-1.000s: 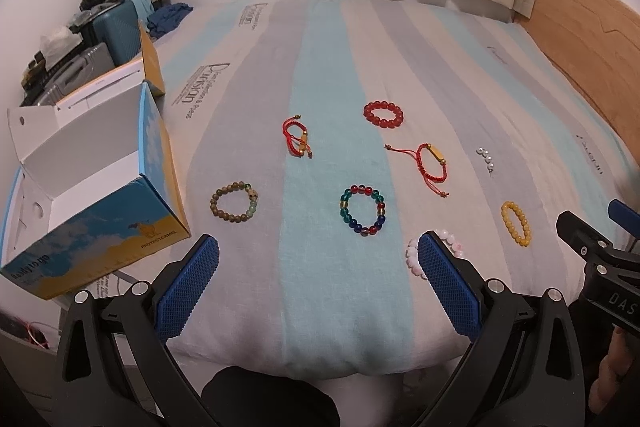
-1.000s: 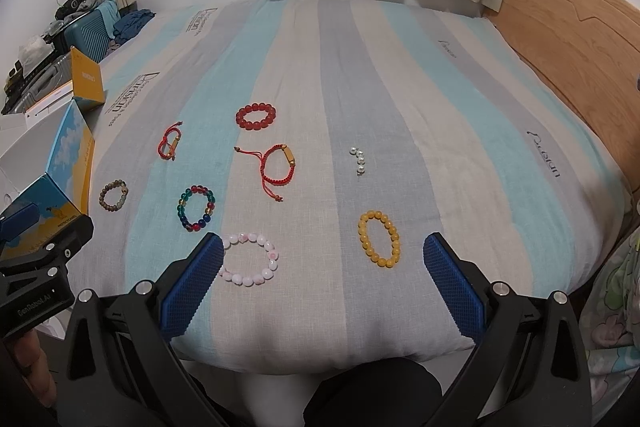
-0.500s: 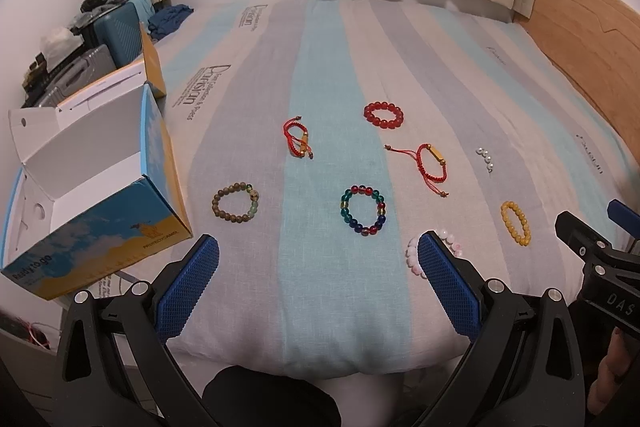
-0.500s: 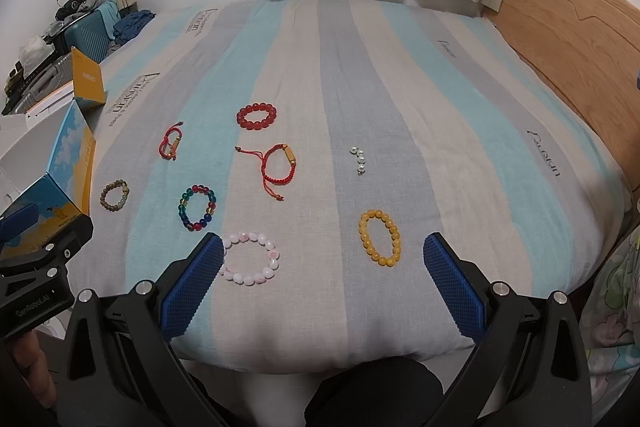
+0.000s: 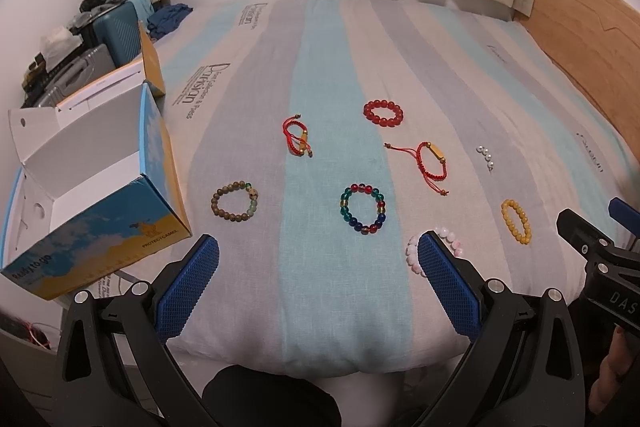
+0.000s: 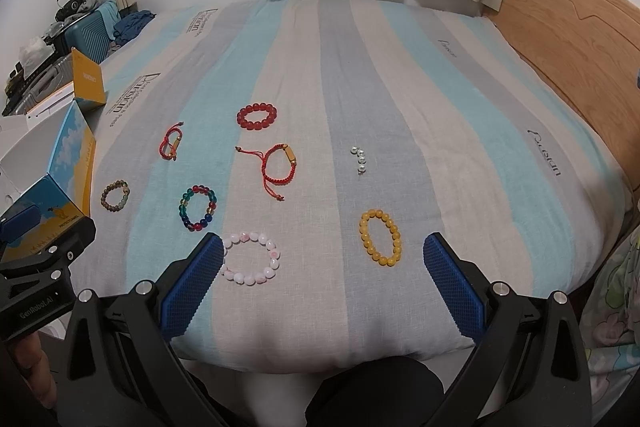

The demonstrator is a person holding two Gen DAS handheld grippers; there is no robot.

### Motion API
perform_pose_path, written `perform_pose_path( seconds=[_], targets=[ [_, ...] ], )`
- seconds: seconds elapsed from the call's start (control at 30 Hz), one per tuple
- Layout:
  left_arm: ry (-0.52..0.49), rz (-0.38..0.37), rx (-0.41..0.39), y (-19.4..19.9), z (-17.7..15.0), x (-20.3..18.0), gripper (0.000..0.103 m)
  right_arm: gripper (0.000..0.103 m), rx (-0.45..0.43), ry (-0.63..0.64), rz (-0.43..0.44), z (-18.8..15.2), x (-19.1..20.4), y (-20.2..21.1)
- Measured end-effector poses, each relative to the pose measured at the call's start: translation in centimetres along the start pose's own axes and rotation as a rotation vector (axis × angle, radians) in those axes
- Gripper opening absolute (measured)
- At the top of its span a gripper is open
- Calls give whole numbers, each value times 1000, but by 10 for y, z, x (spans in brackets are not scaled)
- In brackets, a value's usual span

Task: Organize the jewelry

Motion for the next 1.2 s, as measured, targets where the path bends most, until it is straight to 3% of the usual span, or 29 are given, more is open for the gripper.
perform_pose_path(
  seconds=[0.8,1.2],
  targets=[
    [-5,-1,13,-4,0,-4,97,96,1,3,1,1,0,1],
    [-32,-46,123,-68,-25,-31,97,96,91,-13,-42,-5,-37,-58]
  ],
)
Point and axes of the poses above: each gripper's, at about its wrist camera, not at the fingertips, and y roughly against the way its jaws point, x to its left, z to its top, the point moved 6 cm from there along -y, roughly the way its jaws point, and after that the axes turned 8 degrees about -z, right-handed, at the moved point
